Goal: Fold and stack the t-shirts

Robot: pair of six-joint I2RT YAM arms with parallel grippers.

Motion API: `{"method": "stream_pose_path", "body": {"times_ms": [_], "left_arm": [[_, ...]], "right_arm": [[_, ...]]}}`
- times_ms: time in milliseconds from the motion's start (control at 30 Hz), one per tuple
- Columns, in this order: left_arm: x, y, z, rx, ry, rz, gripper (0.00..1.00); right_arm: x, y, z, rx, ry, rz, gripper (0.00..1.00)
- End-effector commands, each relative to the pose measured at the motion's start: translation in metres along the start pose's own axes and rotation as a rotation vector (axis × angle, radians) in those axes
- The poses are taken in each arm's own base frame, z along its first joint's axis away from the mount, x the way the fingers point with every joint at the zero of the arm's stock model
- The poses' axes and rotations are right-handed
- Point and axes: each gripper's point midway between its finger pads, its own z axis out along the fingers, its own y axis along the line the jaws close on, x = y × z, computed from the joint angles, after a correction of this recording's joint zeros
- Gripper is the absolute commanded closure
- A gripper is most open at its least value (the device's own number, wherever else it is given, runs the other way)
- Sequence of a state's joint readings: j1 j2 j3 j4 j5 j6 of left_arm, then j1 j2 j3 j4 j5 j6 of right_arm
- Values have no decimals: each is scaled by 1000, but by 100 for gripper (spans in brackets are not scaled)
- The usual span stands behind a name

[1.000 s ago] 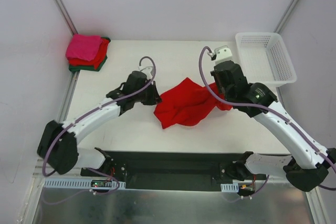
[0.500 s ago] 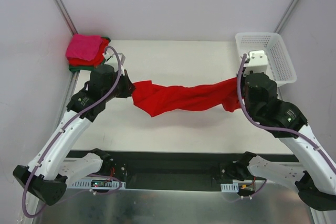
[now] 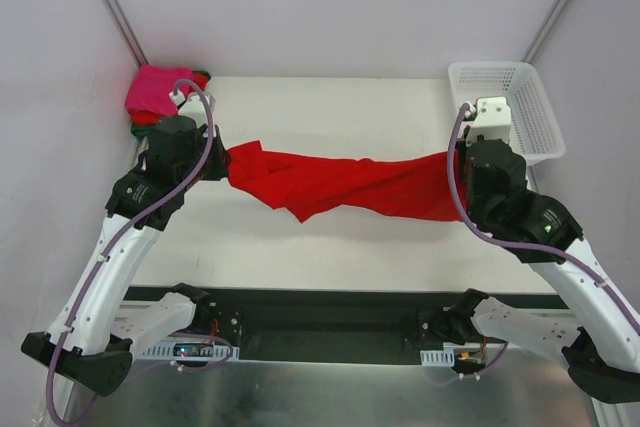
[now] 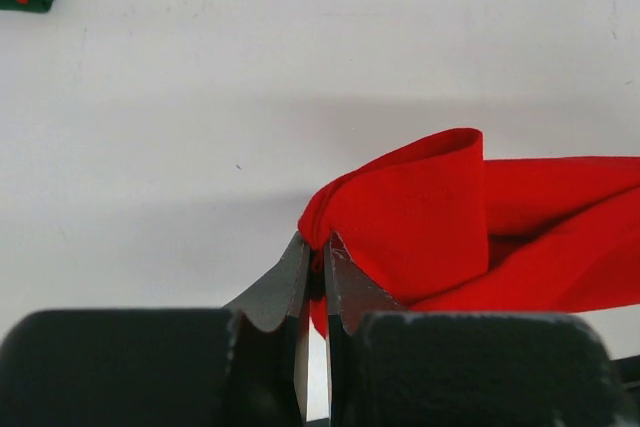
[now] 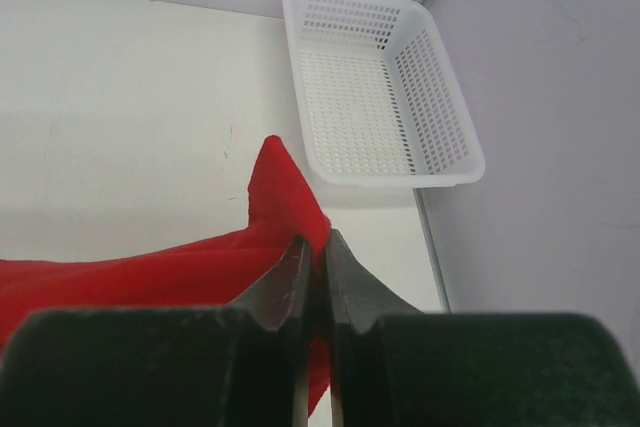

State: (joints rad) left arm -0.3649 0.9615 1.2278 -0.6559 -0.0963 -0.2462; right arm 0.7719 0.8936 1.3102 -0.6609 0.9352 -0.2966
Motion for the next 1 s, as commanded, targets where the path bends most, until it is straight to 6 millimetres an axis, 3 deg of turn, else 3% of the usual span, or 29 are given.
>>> {"method": "stream_pose_path", "body": {"times_ms": [0,400,600,833,967], "left_arm": [[-19,18,-16,-66,-59,29,100],[-25,37,-27,-134,-70,42,100],[-26,49,-30,-183,-67,53,100],[-25,62,-30,-225,-56,41,100],[-14,60,-22,-207,-13,40,100]], "right_arm": [[-10,-14,2,71,-27,30,95],[-7,-8,4,44,-13,10,93],[1,-17,4,89,5,-10,92],[16,-22,7,126,52,-46,91],[35,-5,10,60,105,-59,91]]}}
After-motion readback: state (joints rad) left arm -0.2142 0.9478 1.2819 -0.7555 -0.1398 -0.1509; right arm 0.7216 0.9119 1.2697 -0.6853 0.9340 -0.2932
